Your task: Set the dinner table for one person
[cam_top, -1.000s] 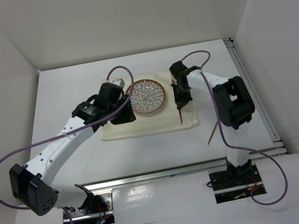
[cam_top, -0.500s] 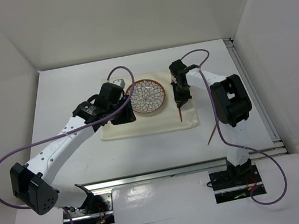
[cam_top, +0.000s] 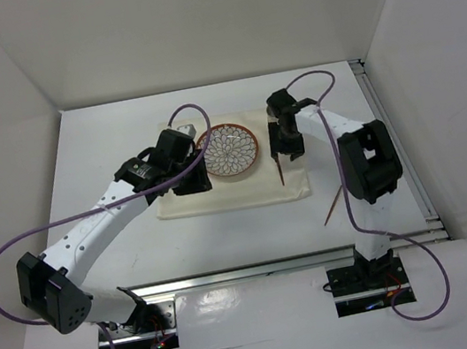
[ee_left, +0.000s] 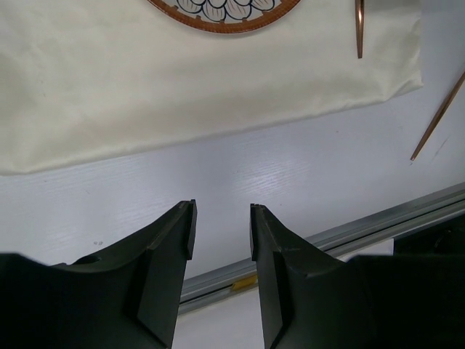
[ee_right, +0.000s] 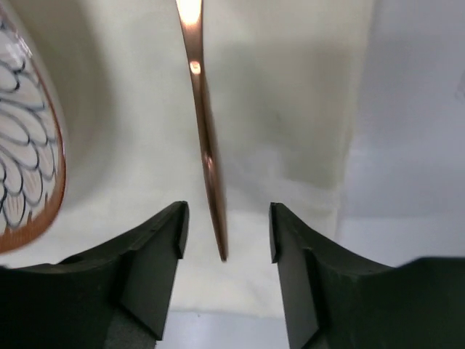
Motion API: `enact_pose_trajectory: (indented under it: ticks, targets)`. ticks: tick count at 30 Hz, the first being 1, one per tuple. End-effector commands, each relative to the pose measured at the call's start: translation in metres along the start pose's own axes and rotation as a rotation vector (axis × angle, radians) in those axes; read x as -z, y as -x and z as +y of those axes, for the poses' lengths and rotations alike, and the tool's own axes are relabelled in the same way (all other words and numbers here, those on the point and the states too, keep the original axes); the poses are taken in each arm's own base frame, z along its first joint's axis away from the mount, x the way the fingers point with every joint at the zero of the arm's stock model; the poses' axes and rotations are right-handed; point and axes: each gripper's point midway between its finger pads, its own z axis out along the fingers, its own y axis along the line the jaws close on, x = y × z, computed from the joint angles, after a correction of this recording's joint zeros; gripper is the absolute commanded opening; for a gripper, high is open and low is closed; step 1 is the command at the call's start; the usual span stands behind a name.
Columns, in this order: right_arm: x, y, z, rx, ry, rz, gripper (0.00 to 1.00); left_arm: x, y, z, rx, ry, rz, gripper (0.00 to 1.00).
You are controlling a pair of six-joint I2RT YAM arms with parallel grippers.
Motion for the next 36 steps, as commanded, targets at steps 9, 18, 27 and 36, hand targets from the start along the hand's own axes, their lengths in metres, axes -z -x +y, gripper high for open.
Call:
enact_pose_trajectory:
  ticks: [9, 18, 27, 36]
  targets:
    - [0.085, -0.087, -0.123, -0.525, -0.097, -0.176, 0.56, 0.007, 0.016, -0.003, -0.02, -0.017, -0.039, 0.52]
    - [0.048, -0.141, -0.143, -0.694, -0.184, 0.005, 0.55, 0.005, 0.009, -0.001, -0.03, -0.022, -0.023, 0.52]
    - [0.019, -0.156, -0.136, -0.738, -0.169, 0.081, 0.49, 0.006, 0.007, 0.005, -0.03, 0.0, -0.026, 0.52]
    - [0.047, -0.127, -0.147, -0.742, -0.211, -0.099, 0.0, 0.049, 0.053, 0.024, -0.054, 0.151, -0.17, 0.52]
